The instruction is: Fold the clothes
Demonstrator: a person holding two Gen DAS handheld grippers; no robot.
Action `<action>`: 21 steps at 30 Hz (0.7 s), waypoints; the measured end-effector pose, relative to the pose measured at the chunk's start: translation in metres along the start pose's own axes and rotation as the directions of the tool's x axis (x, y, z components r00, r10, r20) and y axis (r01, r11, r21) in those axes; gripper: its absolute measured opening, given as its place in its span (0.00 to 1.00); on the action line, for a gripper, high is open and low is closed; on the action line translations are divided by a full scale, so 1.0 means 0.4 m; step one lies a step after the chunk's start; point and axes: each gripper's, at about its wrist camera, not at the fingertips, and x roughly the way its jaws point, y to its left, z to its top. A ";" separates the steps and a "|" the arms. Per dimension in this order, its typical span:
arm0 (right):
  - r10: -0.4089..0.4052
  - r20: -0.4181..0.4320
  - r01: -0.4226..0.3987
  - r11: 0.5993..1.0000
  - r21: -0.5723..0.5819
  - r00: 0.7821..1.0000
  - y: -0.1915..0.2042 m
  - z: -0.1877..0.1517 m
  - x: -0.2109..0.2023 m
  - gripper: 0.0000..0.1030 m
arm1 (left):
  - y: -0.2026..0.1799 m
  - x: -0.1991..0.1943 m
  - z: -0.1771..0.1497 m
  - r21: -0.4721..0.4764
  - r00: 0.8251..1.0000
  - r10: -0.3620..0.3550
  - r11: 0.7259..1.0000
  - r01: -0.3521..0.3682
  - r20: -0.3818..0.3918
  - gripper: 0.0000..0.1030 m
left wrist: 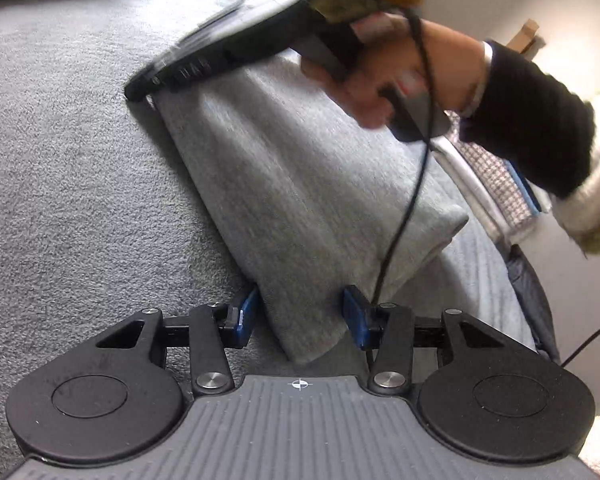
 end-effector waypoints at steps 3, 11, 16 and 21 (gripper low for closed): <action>-0.102 0.022 0.101 0.993 0.061 0.995 -0.047 0.005 0.006 0.00 | 0.001 0.002 -0.005 0.014 1.000 -0.011 1.000 0.011 -0.009 0.45; -0.171 0.109 0.111 0.904 0.412 0.979 -0.195 -0.087 -0.160 0.02 | 0.022 -0.001 -0.005 0.020 0.999 -0.050 0.999 0.050 -0.017 0.45; -0.084 0.131 0.009 0.869 0.494 0.988 -0.181 -0.228 -0.260 0.03 | 0.038 0.000 0.006 0.003 0.997 -0.075 0.997 0.075 -0.030 0.46; -0.318 0.009 0.206 0.634 0.745 0.948 -0.289 -0.444 -0.342 0.03 | 0.049 -0.006 0.013 -0.017 0.996 -0.083 0.996 0.083 -0.044 0.48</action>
